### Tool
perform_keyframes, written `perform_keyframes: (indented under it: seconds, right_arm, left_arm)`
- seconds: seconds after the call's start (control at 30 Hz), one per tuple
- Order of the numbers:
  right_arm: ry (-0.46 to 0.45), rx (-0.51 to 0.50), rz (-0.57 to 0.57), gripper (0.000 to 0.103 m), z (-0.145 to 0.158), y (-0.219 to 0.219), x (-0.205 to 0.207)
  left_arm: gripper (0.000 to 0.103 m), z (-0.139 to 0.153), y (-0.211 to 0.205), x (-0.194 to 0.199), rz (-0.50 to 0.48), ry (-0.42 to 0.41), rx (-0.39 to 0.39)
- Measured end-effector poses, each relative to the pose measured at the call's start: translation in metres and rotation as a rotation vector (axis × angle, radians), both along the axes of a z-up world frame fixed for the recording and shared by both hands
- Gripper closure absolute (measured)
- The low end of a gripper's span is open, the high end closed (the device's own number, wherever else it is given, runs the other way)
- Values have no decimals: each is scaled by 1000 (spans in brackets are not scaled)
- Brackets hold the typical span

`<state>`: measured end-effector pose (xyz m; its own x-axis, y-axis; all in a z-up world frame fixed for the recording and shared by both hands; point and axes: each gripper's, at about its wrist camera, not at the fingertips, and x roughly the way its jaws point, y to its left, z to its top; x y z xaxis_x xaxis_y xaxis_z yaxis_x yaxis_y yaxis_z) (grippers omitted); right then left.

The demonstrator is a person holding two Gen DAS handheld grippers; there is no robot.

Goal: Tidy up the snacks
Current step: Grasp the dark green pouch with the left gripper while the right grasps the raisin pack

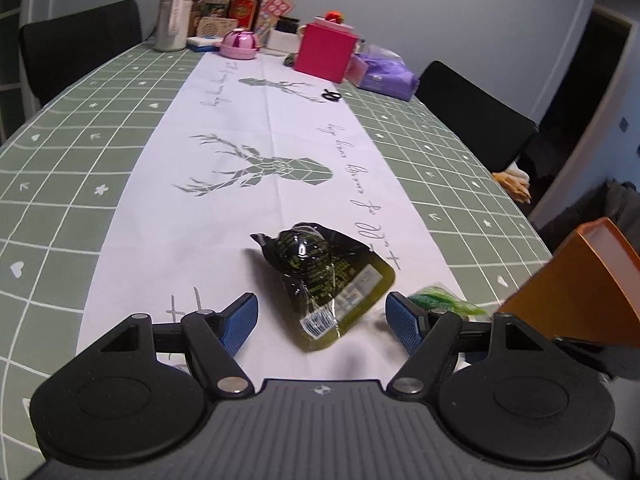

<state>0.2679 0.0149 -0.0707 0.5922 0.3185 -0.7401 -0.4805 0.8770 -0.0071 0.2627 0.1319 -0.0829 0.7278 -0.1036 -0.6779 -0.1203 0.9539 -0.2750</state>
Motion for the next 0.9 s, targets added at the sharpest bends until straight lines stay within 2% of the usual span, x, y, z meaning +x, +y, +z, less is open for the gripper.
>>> perform_keyframes:
  seconds: [0.07, 0.13, 0.2, 0.23, 0.3, 0.47, 0.53, 0.6, 0.8, 0.83, 0.87, 0.9]
  right_arm:
    - [-19, -10, 4, 57, 2, 1, -2]
    - [-29, -14, 3, 57, 4, 0, -3]
    - [-42, -15, -2, 57, 5, -1, -3]
    - [-55, -15, -3, 56, 7, -1, -5]
    - [-101, -29, -4, 55, 10, -1, -8]
    - [-215, -109, 20, 40, 7, 12, -5]
    - [-231, -153, 32, 39, 1, 19, 0]
    - [-222, -155, 43, 39, -2, 22, 4]
    - [-203, -154, 27, 43, -8, 23, 10]
    - [-203, -160, 30, 46, -8, 24, 10]
    - [-189, -158, 35, 57, -8, 24, 10]
    - [-194, -162, 33, 58, -8, 25, 8]
  left_arm:
    - [23, -3, 2, 5, 11, 1, -19]
    - [29, -7, 2, 10, 15, 6, -23]
    - [51, -11, 1, 13, 18, 17, -23]
    - [56, -12, 1, 14, 17, 23, -24]
    - [85, -15, -1, 12, 20, 31, -11]
    - [96, -12, -4, 6, 10, 21, 32]
    - [97, -9, -4, 3, 14, 38, 46]
    - [98, -6, -3, 0, 17, 54, 56]
    - [101, -2, -2, -10, 21, 80, 90]
    - [101, -2, -2, -12, 20, 83, 92]
    - [101, -1, -2, -14, 21, 86, 92]
    - [101, -1, -2, -16, 23, 90, 94]
